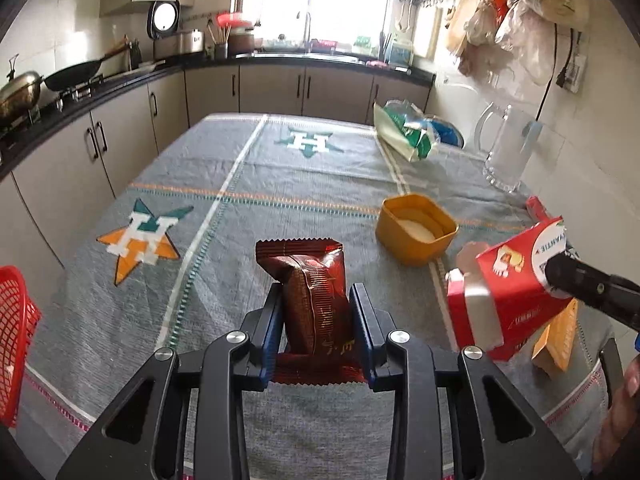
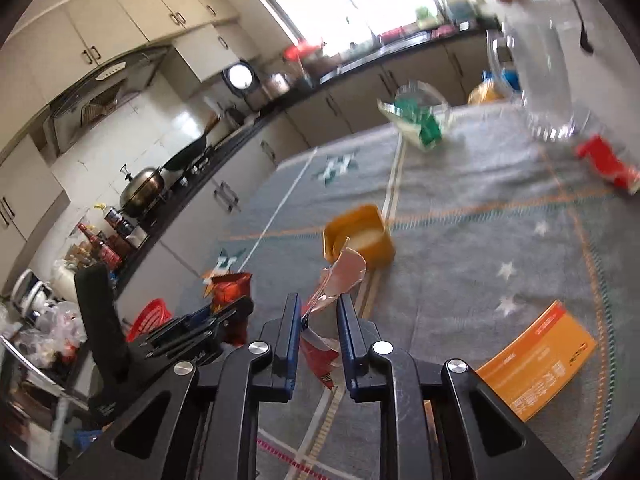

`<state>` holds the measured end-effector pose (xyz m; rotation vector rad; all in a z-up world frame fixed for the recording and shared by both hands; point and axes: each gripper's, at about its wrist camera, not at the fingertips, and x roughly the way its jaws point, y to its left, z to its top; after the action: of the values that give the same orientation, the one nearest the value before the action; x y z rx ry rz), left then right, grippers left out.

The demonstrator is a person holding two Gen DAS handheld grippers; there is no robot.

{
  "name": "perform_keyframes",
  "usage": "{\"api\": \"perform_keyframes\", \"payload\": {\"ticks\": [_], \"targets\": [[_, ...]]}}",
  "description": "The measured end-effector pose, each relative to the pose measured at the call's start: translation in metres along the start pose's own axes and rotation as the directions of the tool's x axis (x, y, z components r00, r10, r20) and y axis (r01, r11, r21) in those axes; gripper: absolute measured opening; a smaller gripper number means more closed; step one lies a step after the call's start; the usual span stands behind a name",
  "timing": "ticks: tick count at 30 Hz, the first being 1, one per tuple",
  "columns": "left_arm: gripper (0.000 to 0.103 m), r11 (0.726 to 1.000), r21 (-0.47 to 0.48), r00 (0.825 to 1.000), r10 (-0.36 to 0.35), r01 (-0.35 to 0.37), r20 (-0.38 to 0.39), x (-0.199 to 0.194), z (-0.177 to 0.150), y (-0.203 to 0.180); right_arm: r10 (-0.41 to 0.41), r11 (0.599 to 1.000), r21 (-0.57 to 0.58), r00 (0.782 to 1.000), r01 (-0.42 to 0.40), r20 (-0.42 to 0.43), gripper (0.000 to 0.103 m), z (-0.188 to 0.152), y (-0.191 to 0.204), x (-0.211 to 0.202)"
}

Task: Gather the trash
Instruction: 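Grasp the brown snack wrapper with the left gripper while the right gripper grasps the red-and-white carton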

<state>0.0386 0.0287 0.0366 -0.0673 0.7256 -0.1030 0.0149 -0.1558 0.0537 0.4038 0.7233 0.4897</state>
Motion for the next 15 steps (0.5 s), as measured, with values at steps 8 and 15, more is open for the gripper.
{"api": "perform_keyframes", "payload": {"ticks": [8,15], "targets": [[0.031,1.000,0.019,0.999,0.013,-0.013,0.029,-0.006,0.001,-0.005,-0.023,0.999,-0.026,0.997,0.025,0.078,0.020,-0.002,0.008,-0.011],[0.031,1.000,0.025,1.000,0.010,-0.011,0.025,-0.004,0.000,-0.008,-0.034,0.998,-0.043,0.997,0.037,0.069,0.020,-0.005,0.013,-0.008]]}}
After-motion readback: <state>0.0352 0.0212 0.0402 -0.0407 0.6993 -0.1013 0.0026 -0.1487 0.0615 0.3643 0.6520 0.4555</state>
